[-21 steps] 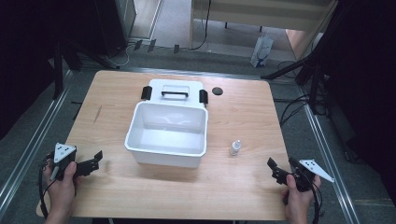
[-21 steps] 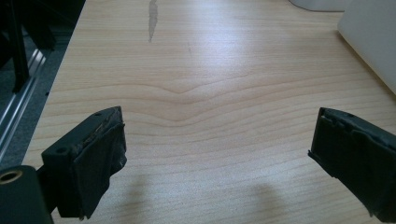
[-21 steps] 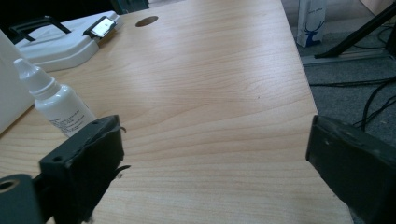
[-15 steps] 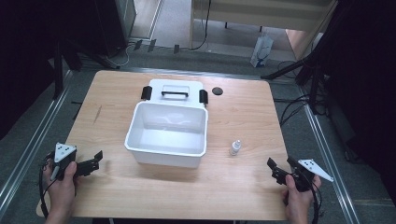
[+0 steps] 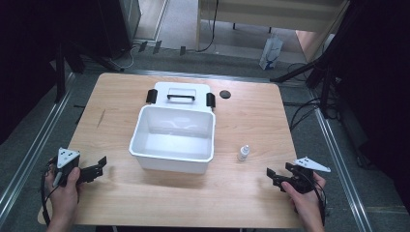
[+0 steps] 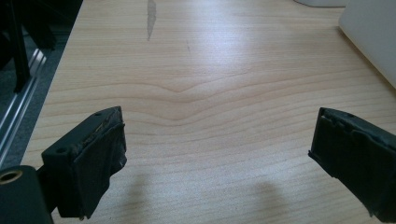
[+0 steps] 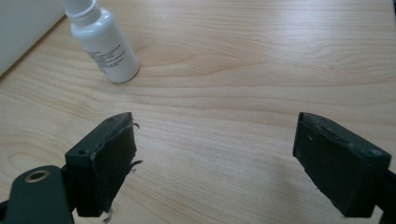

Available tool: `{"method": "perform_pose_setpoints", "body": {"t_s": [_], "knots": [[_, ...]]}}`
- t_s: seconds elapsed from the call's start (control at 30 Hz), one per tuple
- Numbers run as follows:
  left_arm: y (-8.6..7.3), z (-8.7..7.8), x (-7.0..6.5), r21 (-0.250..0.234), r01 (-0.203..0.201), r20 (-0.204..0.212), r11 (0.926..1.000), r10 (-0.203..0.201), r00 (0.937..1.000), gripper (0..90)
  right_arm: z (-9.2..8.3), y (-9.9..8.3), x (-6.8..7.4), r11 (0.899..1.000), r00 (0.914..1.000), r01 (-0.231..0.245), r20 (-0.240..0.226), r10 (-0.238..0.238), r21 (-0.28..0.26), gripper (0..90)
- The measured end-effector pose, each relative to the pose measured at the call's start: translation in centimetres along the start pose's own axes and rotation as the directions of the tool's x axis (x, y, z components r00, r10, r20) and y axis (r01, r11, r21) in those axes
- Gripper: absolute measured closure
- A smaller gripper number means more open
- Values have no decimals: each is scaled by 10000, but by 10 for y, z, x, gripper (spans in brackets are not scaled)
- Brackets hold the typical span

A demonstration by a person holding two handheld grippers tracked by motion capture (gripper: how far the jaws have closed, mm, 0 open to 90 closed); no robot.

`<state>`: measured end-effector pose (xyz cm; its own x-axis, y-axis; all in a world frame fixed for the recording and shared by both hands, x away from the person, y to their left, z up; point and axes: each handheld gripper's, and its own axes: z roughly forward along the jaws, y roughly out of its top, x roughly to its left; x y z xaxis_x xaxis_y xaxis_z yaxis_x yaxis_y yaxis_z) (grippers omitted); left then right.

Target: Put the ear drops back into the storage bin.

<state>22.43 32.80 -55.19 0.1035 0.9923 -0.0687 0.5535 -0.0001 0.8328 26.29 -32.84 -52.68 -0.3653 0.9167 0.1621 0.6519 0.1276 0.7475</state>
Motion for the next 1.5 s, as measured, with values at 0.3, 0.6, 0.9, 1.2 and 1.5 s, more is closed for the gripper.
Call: {"method": "perform_pose_setpoints", "body": {"t_s": [0.3,0.6,0.9,1.2,1.5], "knots": [[0,-1,2,-83,242,71,9997,-241,9997,41,3,34,15,9808,9898,1365,225,-1409,1394,132],[0,-1,3,-111,273,101,9996,-271,9996,41,17,65,33,9145,9619,2541,167,-2730,3150,144],[0,-1,4,-99,344,161,9994,-342,9993,41,27,89,45,8485,9373,3225,-161,-3483,4196,146],[0,-1,4,-139,407,169,9991,-405,9990,41,39,103,53,7656,9086,3876,-723,-4115,5135,158],[0,-1,4,-146,445,188,9989,-442,9988,41,52,114,64,6397,8625,4602,-1391,-4866,6156,164]]}}
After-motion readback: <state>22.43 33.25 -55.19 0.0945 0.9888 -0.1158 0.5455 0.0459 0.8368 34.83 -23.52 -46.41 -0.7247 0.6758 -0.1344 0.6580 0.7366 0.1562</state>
